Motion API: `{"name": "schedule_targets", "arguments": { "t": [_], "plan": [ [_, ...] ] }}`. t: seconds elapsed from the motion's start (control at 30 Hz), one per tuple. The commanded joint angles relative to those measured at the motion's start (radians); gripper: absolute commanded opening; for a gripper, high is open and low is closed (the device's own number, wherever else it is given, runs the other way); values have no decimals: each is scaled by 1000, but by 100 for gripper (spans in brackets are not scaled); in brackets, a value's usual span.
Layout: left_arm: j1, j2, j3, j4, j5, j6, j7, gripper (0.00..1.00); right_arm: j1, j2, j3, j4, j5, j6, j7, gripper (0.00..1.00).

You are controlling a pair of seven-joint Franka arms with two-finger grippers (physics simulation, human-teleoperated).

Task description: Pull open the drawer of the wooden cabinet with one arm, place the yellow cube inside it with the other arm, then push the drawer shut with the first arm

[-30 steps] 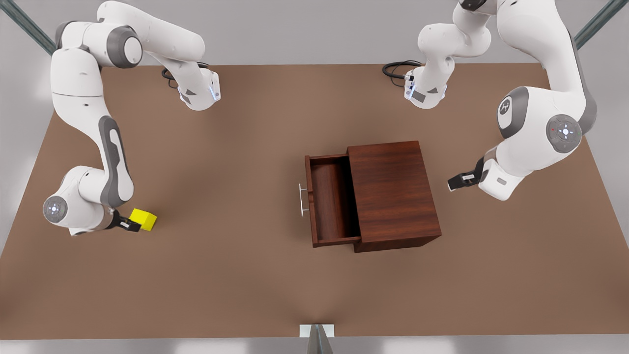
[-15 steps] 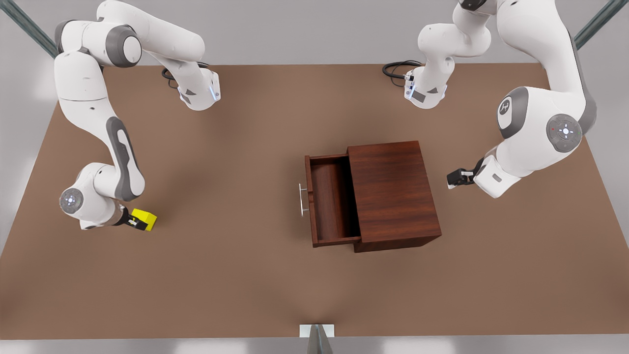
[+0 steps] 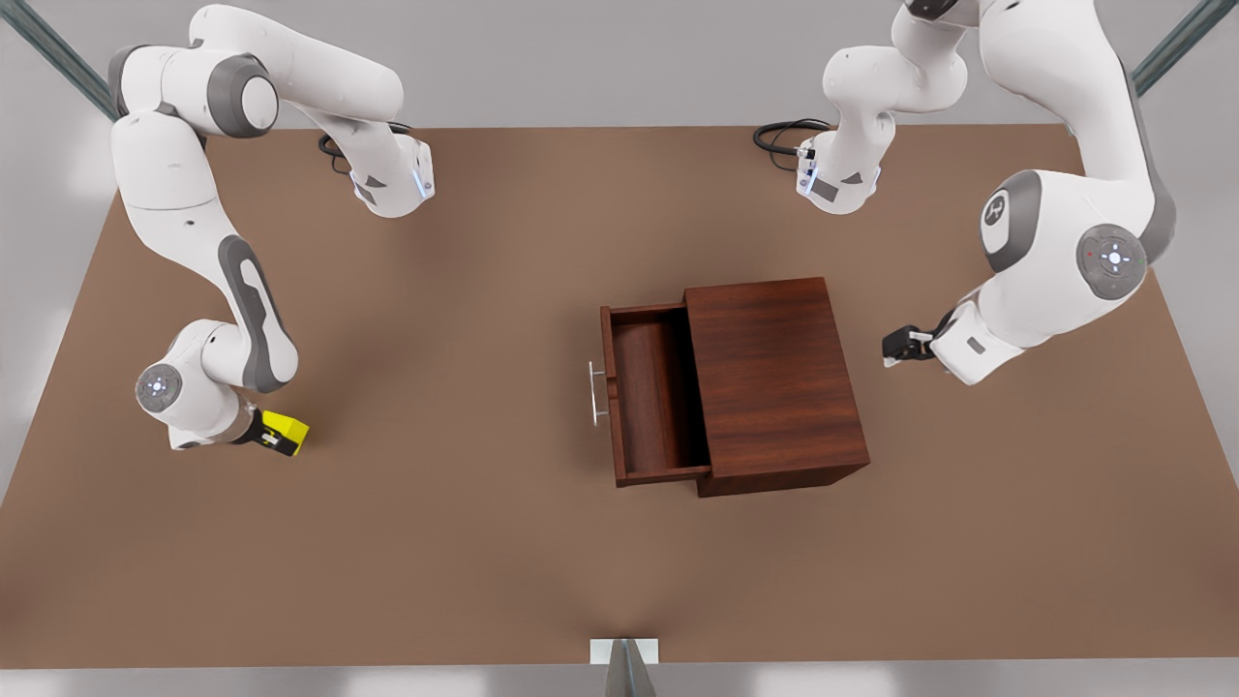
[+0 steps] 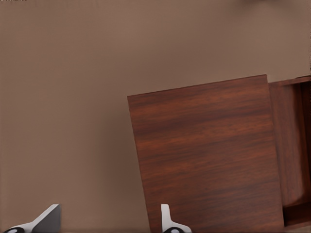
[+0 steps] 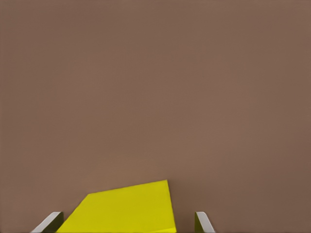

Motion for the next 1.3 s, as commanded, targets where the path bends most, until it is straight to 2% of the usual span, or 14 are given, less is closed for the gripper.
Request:
{"name": "schedule_targets", "arguments": {
  "t": [0.0, 0.23, 0.3, 0.47, 0.53, 0.6, 0.63, 0.8, 0.87, 0.93, 1.07, 1.27],
  "plan": [
    [6, -1, 0, 0, 1, 2, 72, 100, -2, 2, 4, 0, 3, 22, -14, 100],
    [5, -1, 0, -3, 1, 3, 64, 100, -8, -21, 12, -36, 3, 20, -20, 100],
    [5, -1, 0, -3, 0, 3, 64, 100, -8, -21, 10, -36, 3, 20, -20, 89],
    [5, -1, 0, -3, 0, 3, 64, 100, -10, -35, 12, -55, 3, 20, -23, 89],
    [5, -1, 0, -3, 0, 3, 63, 100, -10, -37, 12, -55, 3, 19, -19, 75],
    [5, -1, 0, -3, 0, 3, 63, 100, -10, -38, 12, -55, 3, 19, -16, 70],
    [3, -1, 0, -3, 0, 3, 63, 100, -10, -38, 12, -55, 3, 19, -13, 63],
    [1, -1, 0, -4, 0, 3, 63, 100, -8, -86, 12, -53, 6, -13, -11, 59],
    [0, -1, 0, -4, 0, 3, 61, 100, 3, -133, 15, -35, 15, -107, 13, 59],
    [0, -1, 0, -10, 0, 2, 61, 100, 3, -161, 59, 37, 15, -259, 96, 59],
    [0, -1, 0, -10, 0, 2, 61, 100, 13, -163, 207, 244, 6, -536, 377, 59],
    [0, -1, 0, -10, 0, 3, 61, 100, 306, -132, 205, 497, 13, -744, 871, 59]
  ]
}}
